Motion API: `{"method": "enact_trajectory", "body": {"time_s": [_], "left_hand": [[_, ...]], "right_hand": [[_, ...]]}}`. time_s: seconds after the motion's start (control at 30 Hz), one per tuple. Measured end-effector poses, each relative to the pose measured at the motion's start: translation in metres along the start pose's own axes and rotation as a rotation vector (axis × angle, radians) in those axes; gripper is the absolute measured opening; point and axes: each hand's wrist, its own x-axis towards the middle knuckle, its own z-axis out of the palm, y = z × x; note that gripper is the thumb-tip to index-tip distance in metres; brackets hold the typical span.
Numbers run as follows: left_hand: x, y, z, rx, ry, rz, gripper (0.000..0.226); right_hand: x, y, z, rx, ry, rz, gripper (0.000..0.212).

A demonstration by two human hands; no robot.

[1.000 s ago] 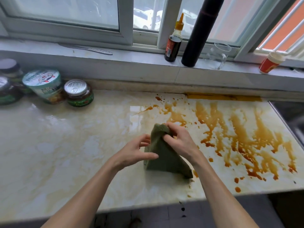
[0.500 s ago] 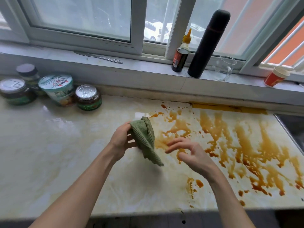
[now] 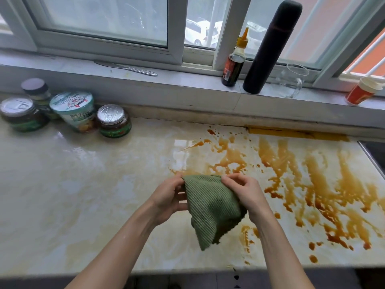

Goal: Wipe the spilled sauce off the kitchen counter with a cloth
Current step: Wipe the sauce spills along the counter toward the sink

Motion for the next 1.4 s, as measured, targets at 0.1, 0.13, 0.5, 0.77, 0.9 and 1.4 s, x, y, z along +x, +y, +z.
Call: {"method": "enact_trajectory", "body": {"time_s": [0.1,0.13,0.5,0.77,0.9,1.4], "left_hand": [[0.007,-0.03,-0.02,0.392,0.232,-0.034,0.02],[0.009,-0.038,-0.03,0.675,0.316,0.017,0.014],[0.012,-0.034,-0.065,1.056,0.648,0.358,0.027],[0.011,-0.043,-0.081,1.052,0.673,0.396,0.026],[0.019,-0.044,-0.075,1.071,0.656,0.415,0.027],[0.013,-0.038,-0.101,1.141,0.683,0.464,0.029]], "right_hand": [[0.01,0.023,0.013,-0.514,0.285,-0.041,0.017],[0.01,0.029,0.023,-0.643,0.382,-0.131,0.02],[-0.003,0.098,0.132,-0.962,-0.163,-0.734,0.043],[0.011,0.109,0.092,-0.974,0.111,-0.446,0.056],[-0.023,0.104,0.127,-0.982,-0.009,-0.581,0.061],[-0.04,0.114,0.1,-1.003,0.228,-0.432,0.077]]}}
